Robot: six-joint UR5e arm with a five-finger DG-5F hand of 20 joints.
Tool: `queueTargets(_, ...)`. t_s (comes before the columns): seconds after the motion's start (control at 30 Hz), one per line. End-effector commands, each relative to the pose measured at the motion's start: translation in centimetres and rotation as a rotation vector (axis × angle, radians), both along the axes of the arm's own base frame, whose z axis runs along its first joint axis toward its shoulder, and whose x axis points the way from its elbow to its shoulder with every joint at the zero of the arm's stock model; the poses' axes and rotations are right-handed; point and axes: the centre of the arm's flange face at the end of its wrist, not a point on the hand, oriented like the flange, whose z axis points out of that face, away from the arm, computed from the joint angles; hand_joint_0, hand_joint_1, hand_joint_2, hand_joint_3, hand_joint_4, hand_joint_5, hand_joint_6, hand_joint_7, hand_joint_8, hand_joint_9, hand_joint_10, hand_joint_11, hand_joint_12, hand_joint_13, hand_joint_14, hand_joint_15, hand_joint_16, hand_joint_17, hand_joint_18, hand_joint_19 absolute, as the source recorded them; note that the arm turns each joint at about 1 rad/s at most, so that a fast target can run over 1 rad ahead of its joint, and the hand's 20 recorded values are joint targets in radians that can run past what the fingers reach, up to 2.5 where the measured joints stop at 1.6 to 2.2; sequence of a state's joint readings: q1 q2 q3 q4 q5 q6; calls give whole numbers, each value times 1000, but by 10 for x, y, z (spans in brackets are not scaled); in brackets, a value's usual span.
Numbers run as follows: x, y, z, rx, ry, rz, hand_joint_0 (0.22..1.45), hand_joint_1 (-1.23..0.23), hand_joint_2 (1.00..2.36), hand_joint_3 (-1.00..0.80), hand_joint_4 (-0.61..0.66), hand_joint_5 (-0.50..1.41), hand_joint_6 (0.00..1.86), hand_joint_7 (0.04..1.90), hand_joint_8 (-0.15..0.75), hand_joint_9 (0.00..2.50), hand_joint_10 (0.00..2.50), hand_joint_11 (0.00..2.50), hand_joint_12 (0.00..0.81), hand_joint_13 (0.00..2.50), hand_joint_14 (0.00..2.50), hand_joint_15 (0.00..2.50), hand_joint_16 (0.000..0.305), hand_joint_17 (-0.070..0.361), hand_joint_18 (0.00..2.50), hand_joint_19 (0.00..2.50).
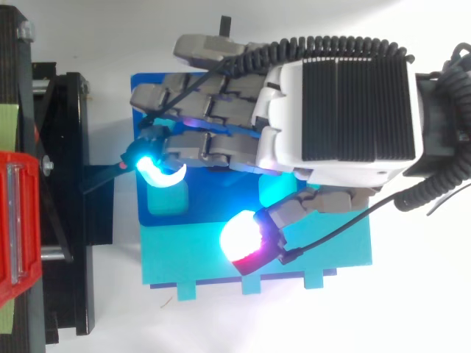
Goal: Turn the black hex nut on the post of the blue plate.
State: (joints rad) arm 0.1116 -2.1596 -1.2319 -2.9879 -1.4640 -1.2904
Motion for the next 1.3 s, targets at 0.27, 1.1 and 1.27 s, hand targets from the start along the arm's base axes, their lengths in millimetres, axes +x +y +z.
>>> queueTargets(0.27, -11, -2, -5, -13, 90, -3, 492, -582, 1000, -500, 135, -241, 502, 768, 180, 252, 0, 0, 294, 415, 0, 30, 33, 75, 240, 28)
queueTargets(1.1, -9, -19, 4, -4, 68, -22, 489, -565, 1000, -500, 138, -240, 502, 767, 182, 249, 0, 0, 294, 414, 0, 32, 33, 75, 241, 32)
queueTargets(1.27, -10, -26, 4, -5, 68, -31, 488, -562, 1000, -500, 139, -239, 502, 767, 183, 250, 0, 0, 293, 413, 0, 27, 34, 75, 242, 32)
